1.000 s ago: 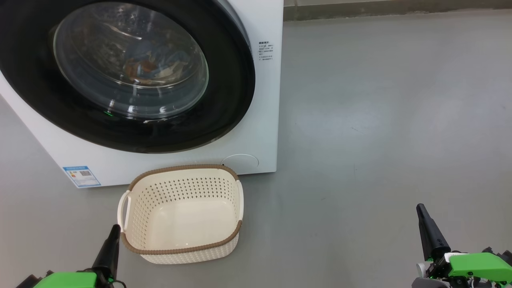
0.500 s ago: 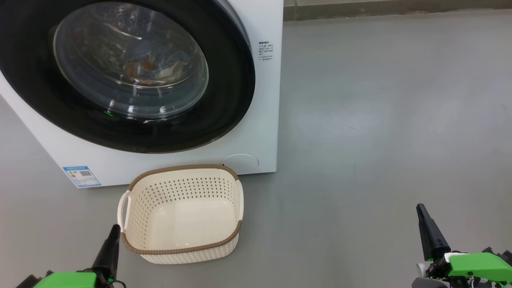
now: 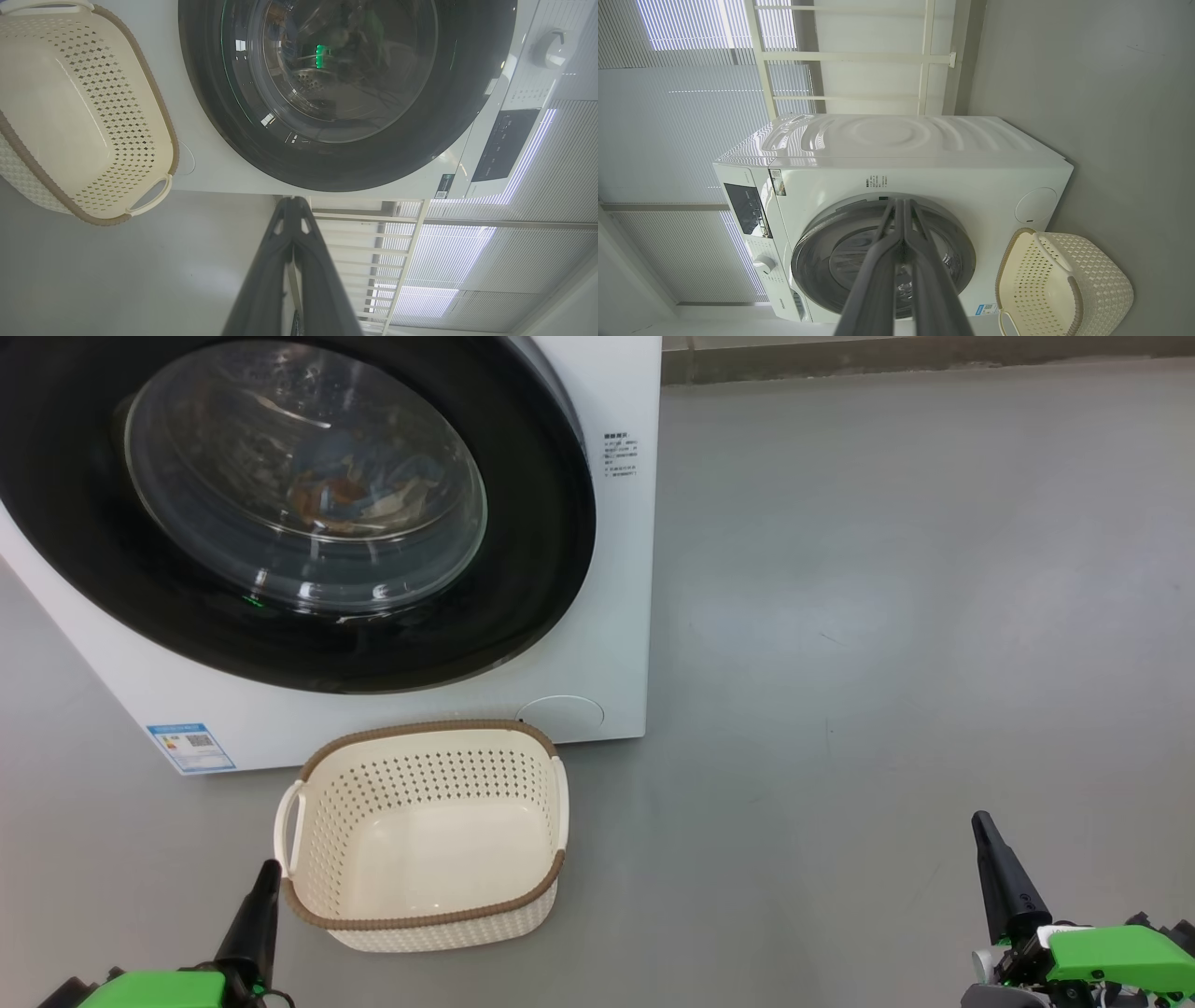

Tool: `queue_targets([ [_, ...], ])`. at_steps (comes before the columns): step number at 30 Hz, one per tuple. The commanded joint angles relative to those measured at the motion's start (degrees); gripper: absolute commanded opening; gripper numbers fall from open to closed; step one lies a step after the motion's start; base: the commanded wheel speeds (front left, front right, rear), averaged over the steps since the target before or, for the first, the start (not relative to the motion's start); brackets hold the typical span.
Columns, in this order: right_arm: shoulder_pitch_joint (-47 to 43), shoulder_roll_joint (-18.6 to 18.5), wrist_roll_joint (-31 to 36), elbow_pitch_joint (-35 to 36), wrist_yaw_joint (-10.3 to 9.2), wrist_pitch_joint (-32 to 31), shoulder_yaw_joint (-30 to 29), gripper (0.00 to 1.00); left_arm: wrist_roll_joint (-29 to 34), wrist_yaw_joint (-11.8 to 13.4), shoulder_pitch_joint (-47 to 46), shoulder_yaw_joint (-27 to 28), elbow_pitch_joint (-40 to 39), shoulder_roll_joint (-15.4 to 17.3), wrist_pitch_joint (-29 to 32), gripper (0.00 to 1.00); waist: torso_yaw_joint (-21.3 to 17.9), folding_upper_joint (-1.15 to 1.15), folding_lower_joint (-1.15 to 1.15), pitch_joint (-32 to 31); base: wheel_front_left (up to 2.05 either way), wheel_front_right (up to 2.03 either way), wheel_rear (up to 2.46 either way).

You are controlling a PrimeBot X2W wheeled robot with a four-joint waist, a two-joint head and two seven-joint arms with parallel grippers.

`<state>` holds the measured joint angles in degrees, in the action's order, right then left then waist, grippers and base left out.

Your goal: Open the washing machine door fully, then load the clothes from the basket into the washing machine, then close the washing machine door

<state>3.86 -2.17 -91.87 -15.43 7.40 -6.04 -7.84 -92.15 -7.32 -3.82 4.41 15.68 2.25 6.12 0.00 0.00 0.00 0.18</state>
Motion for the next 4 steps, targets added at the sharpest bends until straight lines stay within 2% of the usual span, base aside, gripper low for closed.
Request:
queue_targets([
  [1,2.3,-0.7,-0.3,1.4,0.09,-0.4,1.3,0.00,-0.1,-0.2,-2.4,2.0,-1.6,0.7,0.3,0.00,0.0,0.00,0.00,0.0,0.00,0.00,0.00],
  [4,2.3,-0.7,-0.3,1.4,0.09,-0.4,1.3,0.00,-0.1,-0.2,-2.4,2.0,-1.6,0.7,0.3,0.00,0.0,0.00,0.00,0.0,0.00,0.00,0.00],
])
